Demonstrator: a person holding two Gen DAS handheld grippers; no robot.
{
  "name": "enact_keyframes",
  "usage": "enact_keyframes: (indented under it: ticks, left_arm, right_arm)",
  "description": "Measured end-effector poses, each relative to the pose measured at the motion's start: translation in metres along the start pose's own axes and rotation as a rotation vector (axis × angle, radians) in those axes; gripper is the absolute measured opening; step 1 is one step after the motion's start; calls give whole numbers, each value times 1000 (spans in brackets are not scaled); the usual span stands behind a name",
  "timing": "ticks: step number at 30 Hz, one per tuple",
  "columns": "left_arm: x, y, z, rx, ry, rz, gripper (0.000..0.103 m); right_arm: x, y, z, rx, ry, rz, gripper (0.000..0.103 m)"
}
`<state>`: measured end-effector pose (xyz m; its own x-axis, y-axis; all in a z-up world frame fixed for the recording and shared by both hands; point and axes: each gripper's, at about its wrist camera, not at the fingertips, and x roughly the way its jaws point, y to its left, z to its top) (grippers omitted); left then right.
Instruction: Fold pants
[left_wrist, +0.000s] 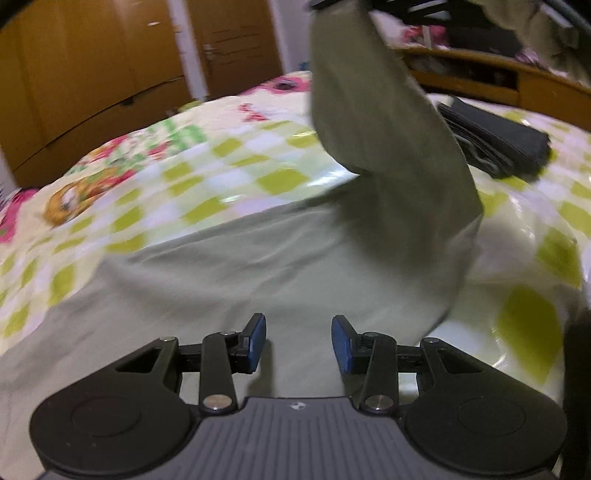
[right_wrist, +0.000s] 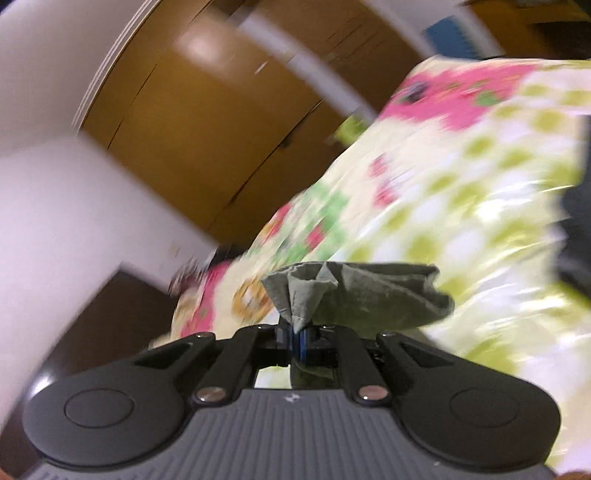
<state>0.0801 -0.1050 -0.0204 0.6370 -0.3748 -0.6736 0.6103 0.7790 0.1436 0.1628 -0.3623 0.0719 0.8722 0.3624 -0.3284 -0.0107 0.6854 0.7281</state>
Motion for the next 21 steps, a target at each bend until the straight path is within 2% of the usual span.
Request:
enact_keyframes:
  ticks: [6,12,17,19,21]
  left_arm:
    - [-37,60,-31,-115,-26,95,54]
    - [-70,111,-74,-220,5,165,54]
    - [-89,138,-103,-290,11,203,54]
    - [-93,145,-111,-313,9,212,54]
    - [-97,151,-119,-335,9,218,55]
  right_arm:
    - [95,88,-59,-137,198,91,5]
    - [171,152,-124,-225,359,143,5]
    - [214,200,-197,-395,503,156,5]
    - [218,214,-226,-440,555,158,5]
    - [226,223,-248,-495,578,149,5]
